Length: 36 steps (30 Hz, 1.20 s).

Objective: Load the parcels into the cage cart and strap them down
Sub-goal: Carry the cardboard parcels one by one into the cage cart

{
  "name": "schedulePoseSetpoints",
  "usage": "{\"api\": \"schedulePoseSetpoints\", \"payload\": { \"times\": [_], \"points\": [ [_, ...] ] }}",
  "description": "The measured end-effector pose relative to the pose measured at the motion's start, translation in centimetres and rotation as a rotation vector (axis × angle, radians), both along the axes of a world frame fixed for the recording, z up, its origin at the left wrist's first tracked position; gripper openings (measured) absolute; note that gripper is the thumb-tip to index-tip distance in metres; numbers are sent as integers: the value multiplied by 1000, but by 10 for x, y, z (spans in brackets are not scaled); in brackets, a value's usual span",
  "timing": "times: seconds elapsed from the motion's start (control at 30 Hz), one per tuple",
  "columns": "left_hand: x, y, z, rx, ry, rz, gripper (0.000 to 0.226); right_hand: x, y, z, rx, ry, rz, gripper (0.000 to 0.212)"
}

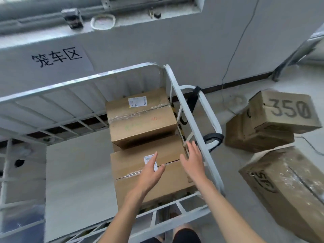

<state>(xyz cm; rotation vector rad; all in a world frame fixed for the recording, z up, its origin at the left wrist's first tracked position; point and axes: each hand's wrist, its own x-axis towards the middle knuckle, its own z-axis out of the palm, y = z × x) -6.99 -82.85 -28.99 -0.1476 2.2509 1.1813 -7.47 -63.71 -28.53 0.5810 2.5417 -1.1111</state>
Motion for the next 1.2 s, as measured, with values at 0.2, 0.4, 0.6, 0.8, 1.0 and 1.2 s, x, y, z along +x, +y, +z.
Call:
{"api": "schedulePoseSetpoints", "payload": {
  "times": [0.2,0.4,0.6,0.8,1.0,1.2],
  "points": [
    [32,66,65,26,182,-293,68,87,47,39,-14,47,-242,65],
    [77,168,101,95,211,-627,67,203,144,64,27,45,-677,65],
    [132,310,122,116,225,-915,65,308,237,83,82,61,-987,66],
    [194,440,122,153,219,-1049,68,384,324,83,59,76,-1082,66],
    [230,521,104,100,191,-1070,69,434,399,75,21,86,-1116,65],
    [233,579,80,45,200,-1094,70,454,459,56,-15,42,-1125,68]
  ]
}}
